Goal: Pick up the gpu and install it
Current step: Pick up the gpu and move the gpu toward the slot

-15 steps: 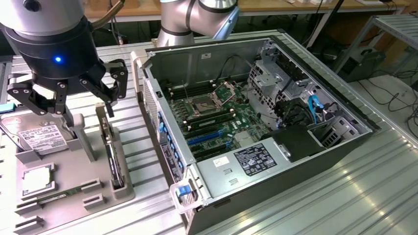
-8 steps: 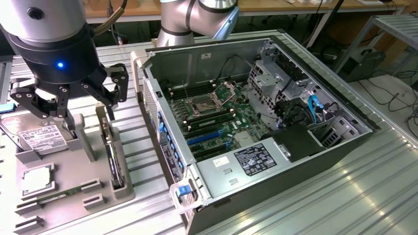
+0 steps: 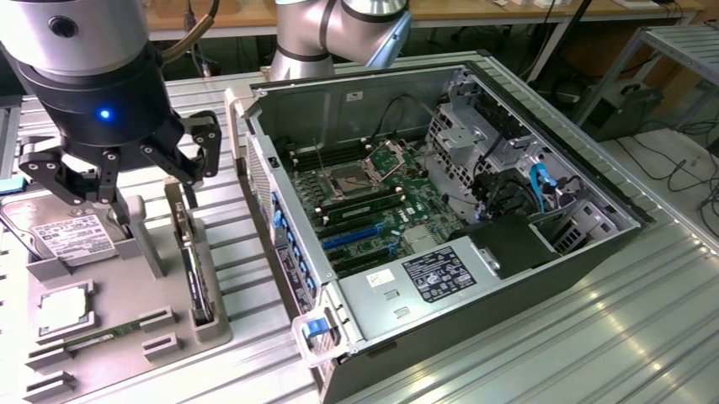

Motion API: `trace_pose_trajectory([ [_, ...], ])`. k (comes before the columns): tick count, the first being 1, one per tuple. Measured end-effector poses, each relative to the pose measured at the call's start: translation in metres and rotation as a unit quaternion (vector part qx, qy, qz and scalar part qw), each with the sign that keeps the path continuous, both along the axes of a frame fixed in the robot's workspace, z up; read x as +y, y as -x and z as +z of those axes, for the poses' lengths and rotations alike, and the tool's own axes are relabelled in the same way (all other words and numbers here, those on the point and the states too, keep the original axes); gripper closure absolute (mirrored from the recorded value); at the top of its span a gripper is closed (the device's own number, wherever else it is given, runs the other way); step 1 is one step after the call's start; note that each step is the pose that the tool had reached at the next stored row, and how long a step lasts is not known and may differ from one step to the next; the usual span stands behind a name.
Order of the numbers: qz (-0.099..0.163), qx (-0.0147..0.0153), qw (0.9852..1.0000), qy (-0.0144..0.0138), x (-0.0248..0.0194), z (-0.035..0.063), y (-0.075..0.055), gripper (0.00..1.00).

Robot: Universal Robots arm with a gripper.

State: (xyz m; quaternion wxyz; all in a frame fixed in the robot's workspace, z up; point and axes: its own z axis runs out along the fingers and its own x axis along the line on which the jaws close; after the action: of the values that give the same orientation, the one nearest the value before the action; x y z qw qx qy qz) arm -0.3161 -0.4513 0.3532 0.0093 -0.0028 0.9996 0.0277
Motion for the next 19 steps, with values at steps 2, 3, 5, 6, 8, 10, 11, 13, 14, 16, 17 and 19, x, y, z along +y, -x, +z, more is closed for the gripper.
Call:
trace_pose_trajectory([
  [2,0.000,0.0000,1.0000,0.0000,0.0000,-0.0005,0.000,0.34],
  [3,0.000,0.0000,1.0000,0.0000,0.0000,-0.0007,0.000,0.34],
  [5,0.000,0.0000,1.0000,0.0000,0.0000,-0.0011,0.000,0.34],
  [6,0.000,-0.0001,1.0000,-0.0001,-0.0001,-0.0018,0.000,0.34],
  [8,0.000,0.0000,1.0000,0.0000,-0.0015,-0.0027,0.000,0.34],
  [10,0.000,-0.0001,1.0000,-0.0001,-0.0024,-0.0050,0.000,0.34],
  [11,0.000,0.0000,1.0000,0.0001,-0.0024,-0.0059,0.000,0.34],
  [13,0.000,0.0000,1.0000,0.0002,-0.0026,-0.0081,-0.001,0.34],
  [14,0.000,0.0000,1.0000,0.0002,-0.0026,-0.0091,-0.001,0.34],
  [16,0.000,0.0000,1.0000,0.0003,-0.0026,-0.0105,-0.001,0.34],
  [17,0.000,0.0000,1.0000,0.0002,-0.0026,-0.0112,-0.002,0.34],
  [19,0.000,-0.0001,1.0000,0.0002,-0.0026,-0.0125,-0.002,0.34],
])
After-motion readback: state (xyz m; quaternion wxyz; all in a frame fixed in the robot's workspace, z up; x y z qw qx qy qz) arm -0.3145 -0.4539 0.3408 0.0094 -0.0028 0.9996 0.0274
